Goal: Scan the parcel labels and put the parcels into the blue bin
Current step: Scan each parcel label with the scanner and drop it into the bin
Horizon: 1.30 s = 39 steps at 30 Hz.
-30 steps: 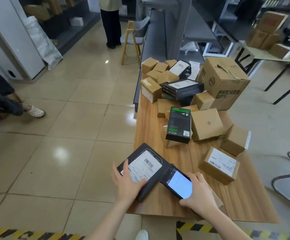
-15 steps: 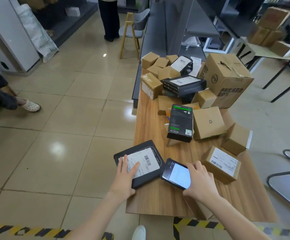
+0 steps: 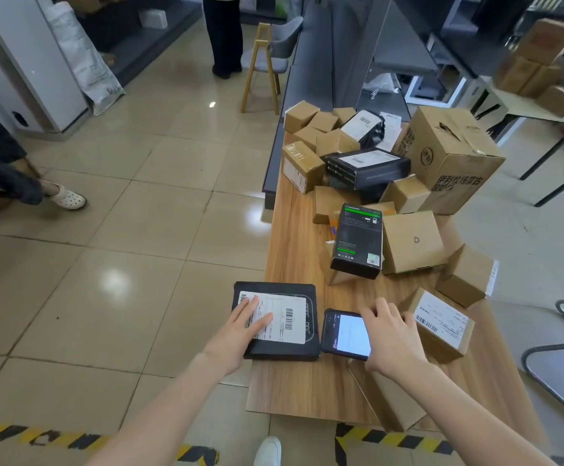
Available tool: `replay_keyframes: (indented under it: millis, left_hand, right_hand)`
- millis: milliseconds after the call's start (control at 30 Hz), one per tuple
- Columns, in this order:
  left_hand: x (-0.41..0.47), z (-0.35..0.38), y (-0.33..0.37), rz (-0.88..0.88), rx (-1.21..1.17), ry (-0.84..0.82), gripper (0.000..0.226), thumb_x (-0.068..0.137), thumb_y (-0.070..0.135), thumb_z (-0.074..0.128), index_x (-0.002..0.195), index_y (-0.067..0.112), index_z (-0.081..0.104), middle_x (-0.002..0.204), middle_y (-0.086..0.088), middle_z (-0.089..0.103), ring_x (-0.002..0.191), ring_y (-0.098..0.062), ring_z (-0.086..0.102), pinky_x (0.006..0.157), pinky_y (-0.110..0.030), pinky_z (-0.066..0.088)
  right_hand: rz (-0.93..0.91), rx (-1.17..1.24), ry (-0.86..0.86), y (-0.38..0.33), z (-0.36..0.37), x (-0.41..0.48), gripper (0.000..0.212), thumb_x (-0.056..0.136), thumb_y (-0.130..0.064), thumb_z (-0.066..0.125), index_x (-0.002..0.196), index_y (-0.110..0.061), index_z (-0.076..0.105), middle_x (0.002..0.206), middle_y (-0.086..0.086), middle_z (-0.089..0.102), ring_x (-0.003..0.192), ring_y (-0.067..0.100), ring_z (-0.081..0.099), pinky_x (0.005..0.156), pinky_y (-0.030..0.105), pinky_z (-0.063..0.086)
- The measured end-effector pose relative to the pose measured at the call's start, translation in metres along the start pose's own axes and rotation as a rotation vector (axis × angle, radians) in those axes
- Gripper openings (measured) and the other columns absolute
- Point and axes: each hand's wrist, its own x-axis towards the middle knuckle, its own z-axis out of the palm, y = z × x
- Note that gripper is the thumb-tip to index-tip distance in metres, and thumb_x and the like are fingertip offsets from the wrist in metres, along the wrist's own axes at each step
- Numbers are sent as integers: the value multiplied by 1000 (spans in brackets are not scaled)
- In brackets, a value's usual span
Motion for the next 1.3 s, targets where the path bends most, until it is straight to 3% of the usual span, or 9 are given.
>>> replay_keyframes:
  millis: [167,300,500,667,800,933,1067,1167,1300]
  left_hand:
    - [0,0,0,6,-6,17,96,83,-8,54,154,36,7,159,6,-23,147,-15,-20,93,-19,43]
    - [1,0,-2,1,-16,11,92,85,-5,55,153,36,10,160,4,-20,147,-16,-20,102,-24,41]
    - [2,4,-10,11,1,43,91,83,-6,56,153,36,14,161,6,-17,148,-15,-18,97,-22,43]
    - [-2,4,-17,-35,-170,115,93,71,35,78,149,33,27,160,10,-11,147,-11,-10,109,-29,37]
    - [-3,4,-17,-275,-528,202,112,57,55,82,149,45,19,155,22,-15,145,-8,-4,117,-33,19]
    - [0,13,-15,-359,-658,153,114,58,49,85,148,49,15,156,12,-16,146,-16,14,112,-31,31]
    - [1,21,-10,-410,-717,166,111,63,45,84,150,44,15,157,-1,6,144,-18,22,110,-31,34]
    - [-4,26,-7,-418,-739,183,106,66,40,83,151,40,18,146,0,29,130,-14,37,105,-25,34]
    - [-24,33,0,-457,-751,219,103,67,36,84,150,37,23,137,5,34,118,-7,39,97,-15,31]
  right_hand:
    - [1,-19,-10,4,-1,0,86,65,-44,80,136,-28,34,129,1,38,120,20,39,101,38,35]
    - [9,-24,-12,5,-1,0,82,67,-40,80,135,-29,37,128,0,39,119,19,39,99,38,35]
    - [6,-7,-28,2,-1,3,82,67,-42,80,135,-27,36,130,0,40,120,19,39,100,38,35]
    - [11,31,-42,-9,-1,8,84,66,-47,79,134,-27,36,131,-1,39,120,18,40,100,37,37]
    - [92,244,-125,-22,1,15,89,61,-46,80,134,-26,34,127,-1,38,120,18,41,99,38,39]
    - [188,630,-248,-43,11,24,89,57,-39,80,134,-26,37,119,-3,42,108,17,49,95,40,46]
    - [199,851,-302,-63,31,33,89,57,-30,82,134,-23,38,114,-4,51,102,17,54,88,38,51]
    - [204,956,-311,-72,46,35,88,58,-27,83,134,-22,39,108,-7,52,97,14,54,80,29,50]
    - [190,1039,-284,-80,54,27,84,56,-27,84,128,-26,42,103,-12,52,90,9,53,68,21,43]
